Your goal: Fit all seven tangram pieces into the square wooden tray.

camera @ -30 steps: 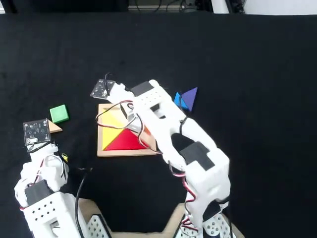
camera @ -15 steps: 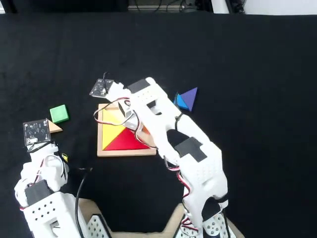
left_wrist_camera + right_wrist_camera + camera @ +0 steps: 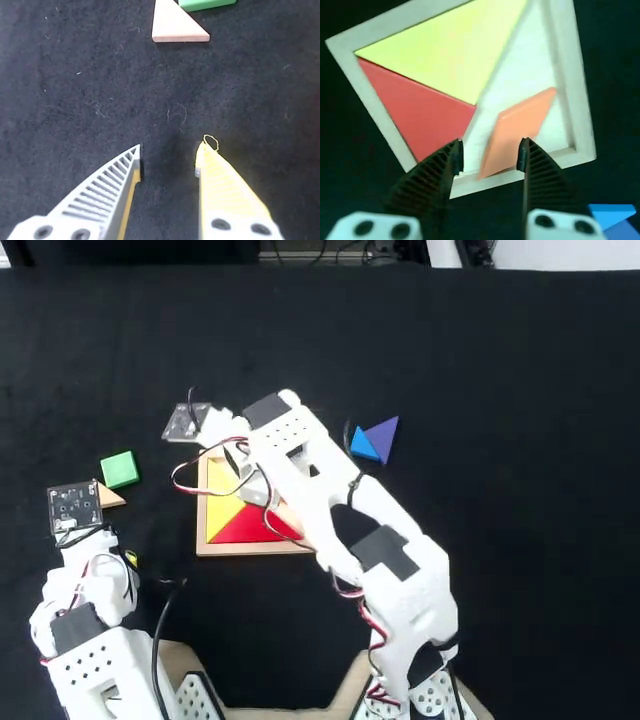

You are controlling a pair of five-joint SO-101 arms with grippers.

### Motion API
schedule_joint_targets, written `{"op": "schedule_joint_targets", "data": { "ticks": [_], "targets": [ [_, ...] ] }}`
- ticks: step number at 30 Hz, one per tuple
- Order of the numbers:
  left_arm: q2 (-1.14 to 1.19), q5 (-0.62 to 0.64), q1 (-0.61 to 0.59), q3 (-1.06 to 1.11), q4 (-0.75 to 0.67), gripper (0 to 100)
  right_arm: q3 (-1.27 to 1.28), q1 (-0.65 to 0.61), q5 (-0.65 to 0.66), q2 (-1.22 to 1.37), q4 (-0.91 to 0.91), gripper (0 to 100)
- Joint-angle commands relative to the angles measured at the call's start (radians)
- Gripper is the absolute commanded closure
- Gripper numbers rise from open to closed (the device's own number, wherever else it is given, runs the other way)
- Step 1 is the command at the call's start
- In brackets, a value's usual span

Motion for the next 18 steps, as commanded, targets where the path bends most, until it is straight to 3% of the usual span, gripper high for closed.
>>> {"op": "schedule_joint_targets", "data": {
  "ticks": [1,18],
  "targets": [
    [-0.005,-0.012,0.002,-0.004,-0.018,81,-0.008,0.0,0.025,0.008,-0.048,80.5],
    [-0.005,-0.012,0.002,-0.004,-0.018,82,-0.012,0.043,0.025,0.079,-0.103,80.5]
  ]
}}
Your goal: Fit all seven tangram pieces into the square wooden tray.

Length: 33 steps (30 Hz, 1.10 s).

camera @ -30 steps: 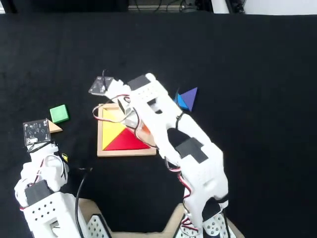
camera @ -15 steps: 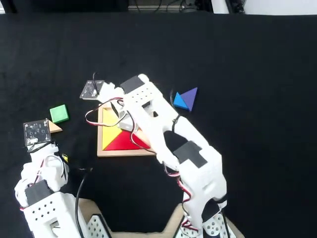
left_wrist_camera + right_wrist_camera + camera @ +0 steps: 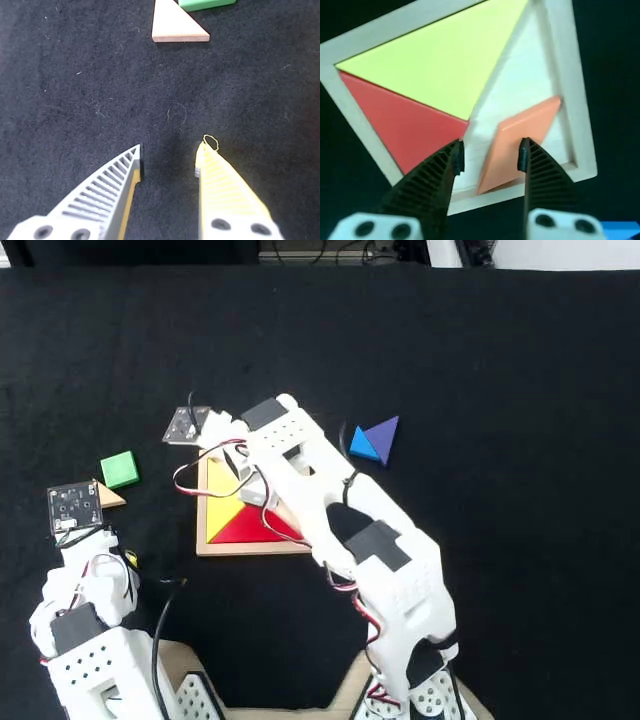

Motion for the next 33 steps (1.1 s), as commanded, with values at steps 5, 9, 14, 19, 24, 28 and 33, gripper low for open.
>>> {"op": "schedule_joint_targets", "data": {
  "ticks": [5,9,14,19,24,28,33],
  "targets": [
    [-0.005,-0.012,0.002,-0.004,-0.018,82,-0.008,0.058,0.009,0.001,-0.026,80.6],
    [-0.005,-0.012,0.002,-0.004,-0.018,82,-0.012,0.052,0.009,-0.004,-0.008,80.7],
    [-0.005,-0.014,0.002,-0.004,-0.018,82,-0.024,0.057,0.009,0.002,-0.014,80.7],
    [-0.005,-0.014,0.002,-0.004,-0.018,82,-0.019,0.054,0.009,0.008,-0.012,80.7],
    [-0.005,-0.014,0.002,-0.004,-0.018,82,-0.024,0.049,0.011,0.073,-0.006,80.7],
    [-0.005,-0.014,0.002,-0.004,-0.018,82,-0.021,0.011,0.011,0.096,-0.005,80.7],
    [-0.005,-0.014,0.002,-0.004,-0.018,82,-0.025,0.008,0.011,0.093,-0.005,80.8]
  ]
}}
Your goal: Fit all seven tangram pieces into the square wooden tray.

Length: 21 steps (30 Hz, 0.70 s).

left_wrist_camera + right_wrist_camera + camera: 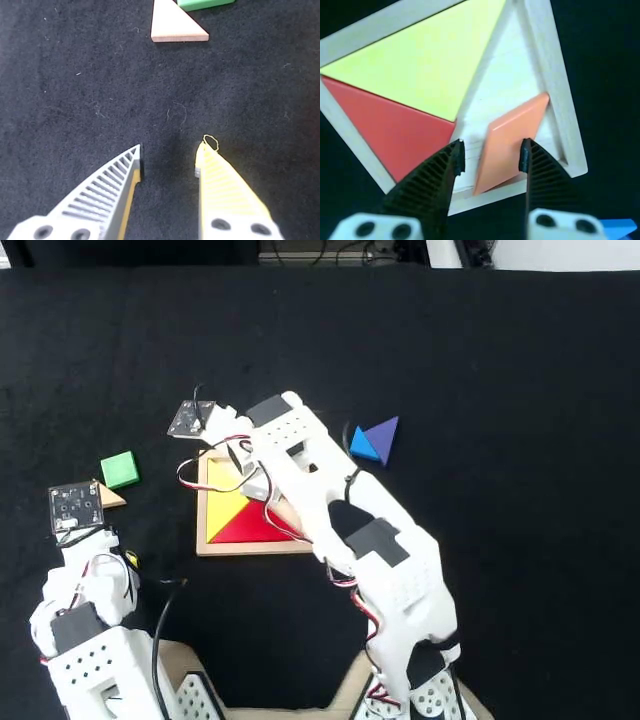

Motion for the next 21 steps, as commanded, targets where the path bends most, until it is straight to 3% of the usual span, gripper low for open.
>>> {"op": "schedule_joint_targets", "data": {
  "ticks": [1,6,21],
  "targets": [
    [-0.005,-0.005,0.001,-0.004,-0.018,82,0.004,-0.012,0.009,0.042,0.011,80.8],
    [-0.005,-0.005,0.001,-0.004,-0.018,82,0.019,-0.012,0.078,0.045,0.055,80.8],
    [-0.005,-0.005,0.001,-0.004,-0.018,82,0.01,0.018,0.115,0.045,0.075,80.6]
  ]
}}
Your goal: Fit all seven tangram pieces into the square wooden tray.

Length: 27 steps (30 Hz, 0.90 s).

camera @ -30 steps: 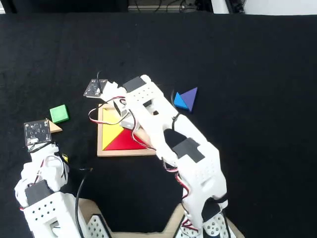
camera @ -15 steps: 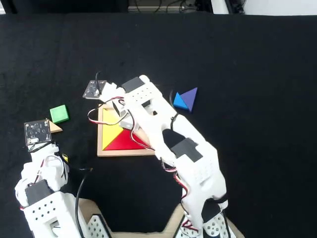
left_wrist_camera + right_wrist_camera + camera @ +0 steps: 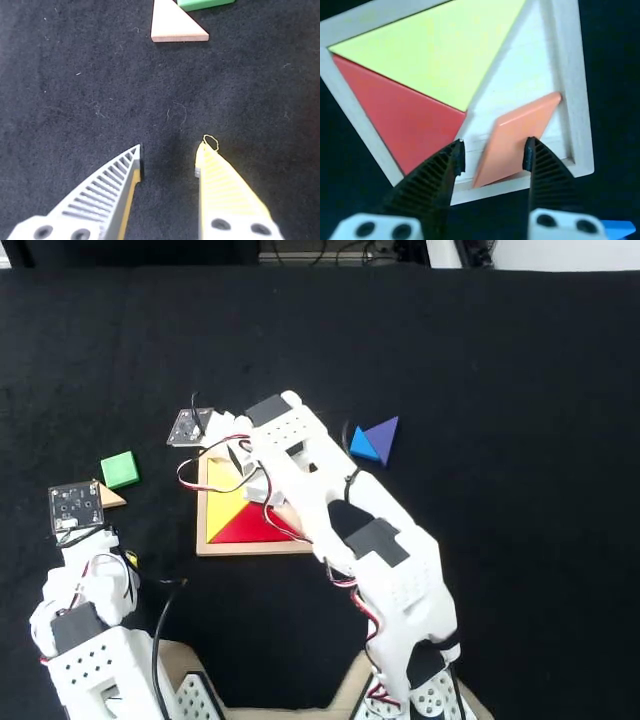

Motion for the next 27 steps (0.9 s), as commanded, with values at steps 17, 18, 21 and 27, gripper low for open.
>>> {"op": "schedule_joint_targets", "data": {
  "ticks": [17,18,21,27],
  "targets": [
    [-0.005,-0.005,0.001,-0.004,-0.018,82,0.008,0.038,0.054,0.047,-0.021,80.5],
    [-0.005,-0.005,0.001,-0.004,-0.018,82,0.008,0.04,0.054,0.047,-0.021,80.5],
    [-0.005,-0.005,0.001,-0.004,-0.018,82,0.005,0.04,0.054,0.067,-0.021,80.5],
    [-0.005,-0.005,0.001,-0.004,-0.018,82,-0.096,0.04,0.054,0.134,0.046,80.5]
  ]
}}
